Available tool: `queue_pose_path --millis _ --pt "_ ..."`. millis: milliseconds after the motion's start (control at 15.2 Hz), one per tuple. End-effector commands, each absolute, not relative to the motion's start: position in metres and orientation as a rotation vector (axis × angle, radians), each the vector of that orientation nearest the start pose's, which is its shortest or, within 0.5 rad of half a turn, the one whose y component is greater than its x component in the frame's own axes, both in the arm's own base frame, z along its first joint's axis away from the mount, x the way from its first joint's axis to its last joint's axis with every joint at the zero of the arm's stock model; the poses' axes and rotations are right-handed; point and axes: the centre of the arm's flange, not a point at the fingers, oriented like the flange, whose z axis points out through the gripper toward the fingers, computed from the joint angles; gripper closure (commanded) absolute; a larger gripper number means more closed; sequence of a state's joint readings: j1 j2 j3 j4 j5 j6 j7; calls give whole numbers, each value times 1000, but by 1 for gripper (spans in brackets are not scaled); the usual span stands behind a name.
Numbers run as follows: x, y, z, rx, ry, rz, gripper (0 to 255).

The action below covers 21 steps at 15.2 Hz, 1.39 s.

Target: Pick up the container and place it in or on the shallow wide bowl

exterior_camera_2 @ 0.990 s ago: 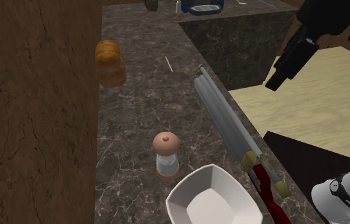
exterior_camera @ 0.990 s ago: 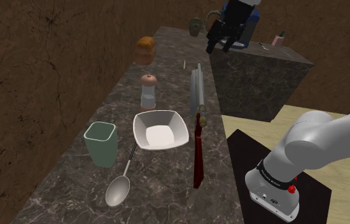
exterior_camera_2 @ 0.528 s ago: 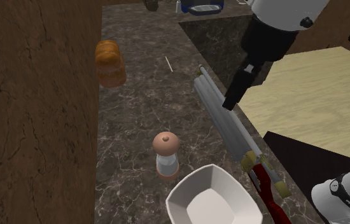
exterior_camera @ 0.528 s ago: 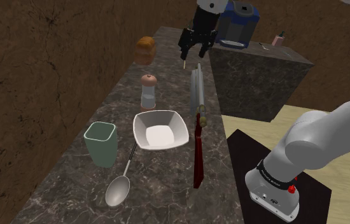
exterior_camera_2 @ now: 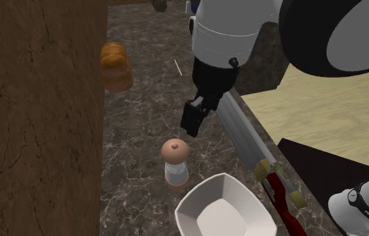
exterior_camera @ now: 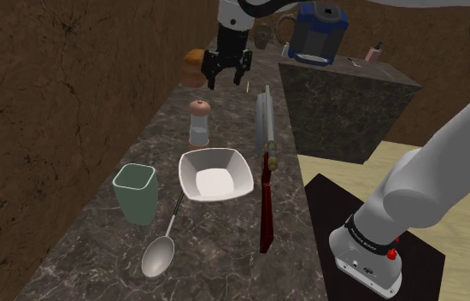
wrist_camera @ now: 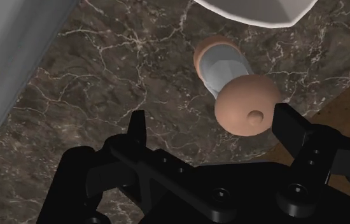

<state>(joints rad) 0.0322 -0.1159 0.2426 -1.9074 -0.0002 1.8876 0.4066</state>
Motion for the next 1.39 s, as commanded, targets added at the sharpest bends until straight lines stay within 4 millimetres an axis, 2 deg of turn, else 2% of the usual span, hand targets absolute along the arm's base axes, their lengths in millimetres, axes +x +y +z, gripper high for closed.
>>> queue_pose_path --millis 0,330,858,1320 --pt "536 168 540 -3134 209 -130 0" --pt "586 204 509 -3153 211 -78 0" --pt "588 203 469 -3153 211 -78 0" --pt "588 203 469 -3153 211 -78 0"
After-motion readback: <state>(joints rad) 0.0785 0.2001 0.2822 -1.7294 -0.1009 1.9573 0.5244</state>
